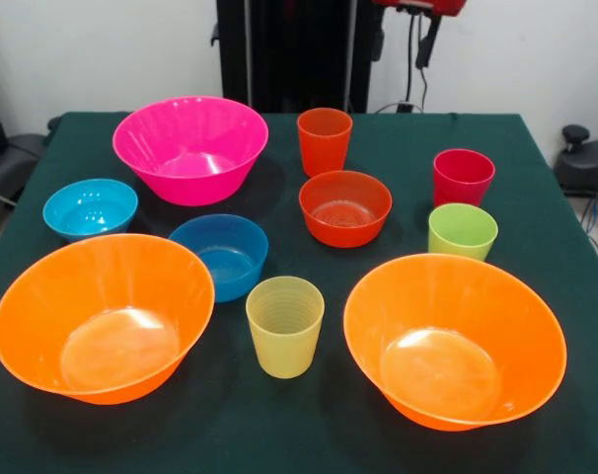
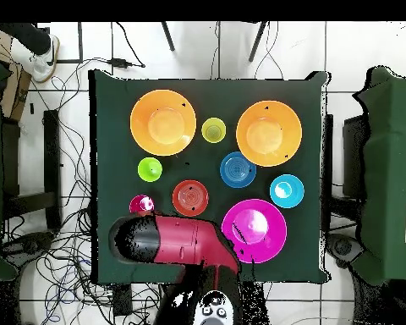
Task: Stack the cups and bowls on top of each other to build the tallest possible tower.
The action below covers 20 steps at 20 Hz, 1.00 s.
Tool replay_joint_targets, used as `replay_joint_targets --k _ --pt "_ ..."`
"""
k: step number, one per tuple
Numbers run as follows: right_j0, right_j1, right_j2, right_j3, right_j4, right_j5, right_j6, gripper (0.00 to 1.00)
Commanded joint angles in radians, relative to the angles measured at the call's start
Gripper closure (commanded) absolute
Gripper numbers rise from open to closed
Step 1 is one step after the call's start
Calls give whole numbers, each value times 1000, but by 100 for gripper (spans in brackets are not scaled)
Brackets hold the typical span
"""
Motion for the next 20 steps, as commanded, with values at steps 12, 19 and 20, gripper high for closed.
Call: replay_joint_targets --k 12,19,20 --pt "-74 267 81 -180 -19 -93 95 0" --pt "-68 356 83 -242 -15 -165 111 0" --pt "-65 368 83 -249 -11 -176 117 0"
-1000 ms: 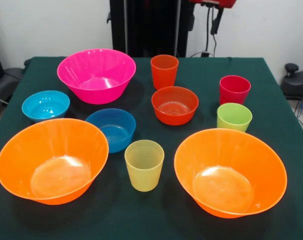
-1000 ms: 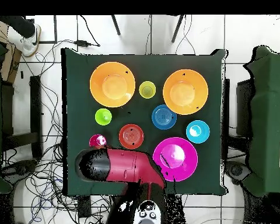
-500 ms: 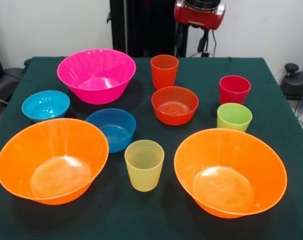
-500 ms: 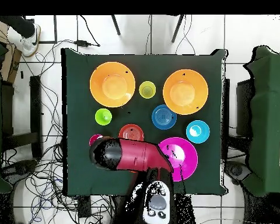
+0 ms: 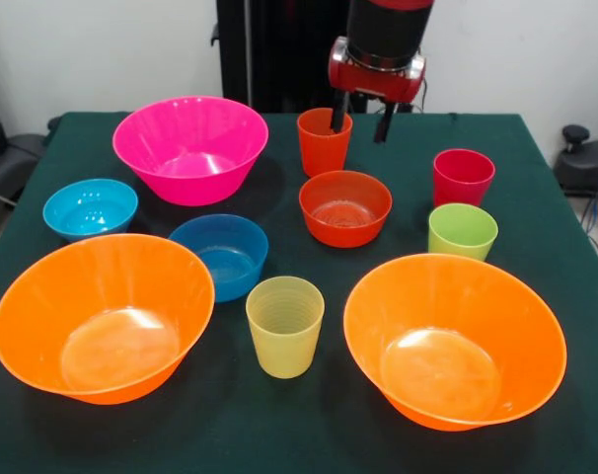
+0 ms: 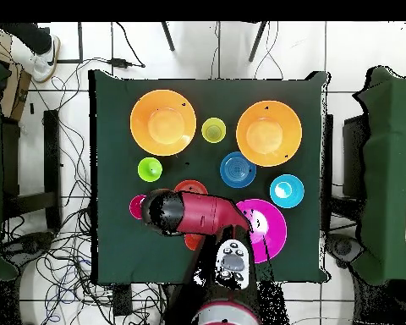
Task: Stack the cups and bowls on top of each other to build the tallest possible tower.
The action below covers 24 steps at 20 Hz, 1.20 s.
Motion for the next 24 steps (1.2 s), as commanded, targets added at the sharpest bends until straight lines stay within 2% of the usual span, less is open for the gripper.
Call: replay_joint_targets --k 1,6,13,20,24 --pt "3 123 81 -118 -8 -129 116 0" --pt "23 140 80 -143 12 -119 130 0" --pt "-1 175 107 -151 12 -158 110 0" --pt "-28 153 134 -127 21 -158 101 0" --pt "-46 166 145 -127 12 -185 92 0"
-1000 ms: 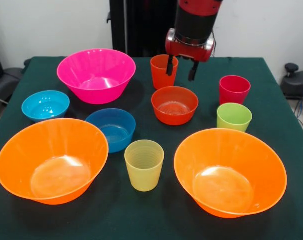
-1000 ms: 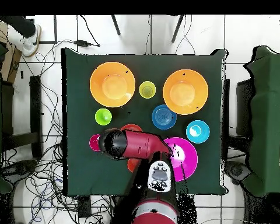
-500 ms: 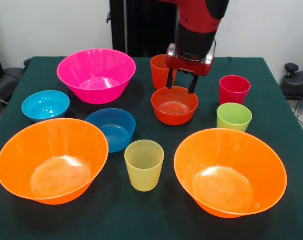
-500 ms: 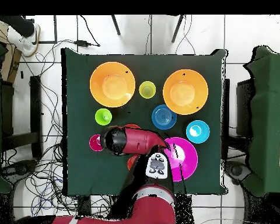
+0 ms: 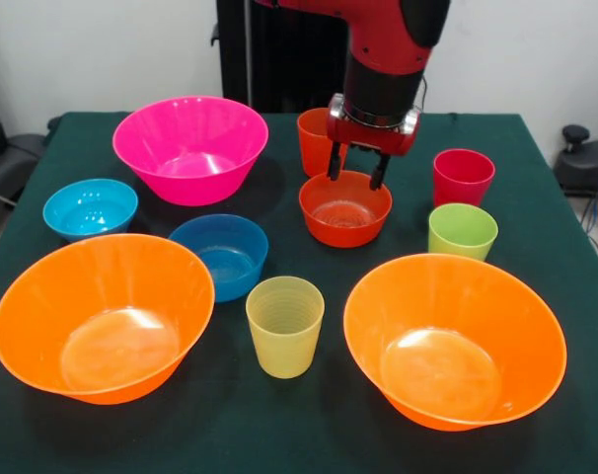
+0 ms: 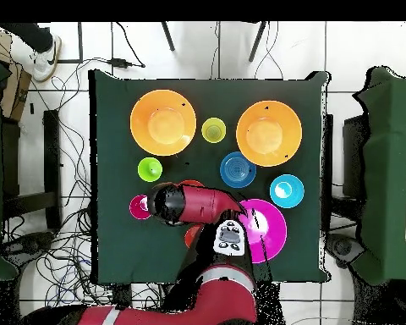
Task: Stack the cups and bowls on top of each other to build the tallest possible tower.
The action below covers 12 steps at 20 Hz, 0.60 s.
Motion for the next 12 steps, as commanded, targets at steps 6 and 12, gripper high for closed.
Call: replay_joint_targets --k 6,12 --pt "-62 18 155 -29 12 -123 97 0" --pt "-42 1 133 -43 14 -87 107 0"
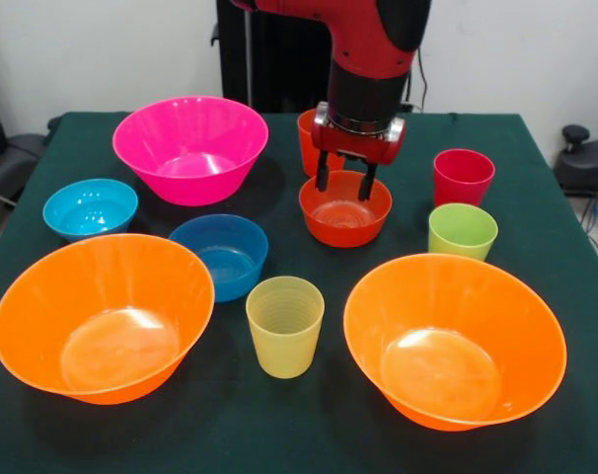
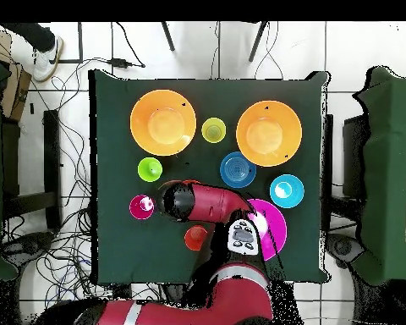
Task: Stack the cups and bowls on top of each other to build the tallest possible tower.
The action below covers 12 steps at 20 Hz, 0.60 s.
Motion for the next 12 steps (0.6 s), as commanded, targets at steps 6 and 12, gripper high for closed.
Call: replay_joint_targets --k 6,12 --pt "32 16 101 -78 28 -17 124 0" --pt "76 37 41 -99 79 -14 217 0"
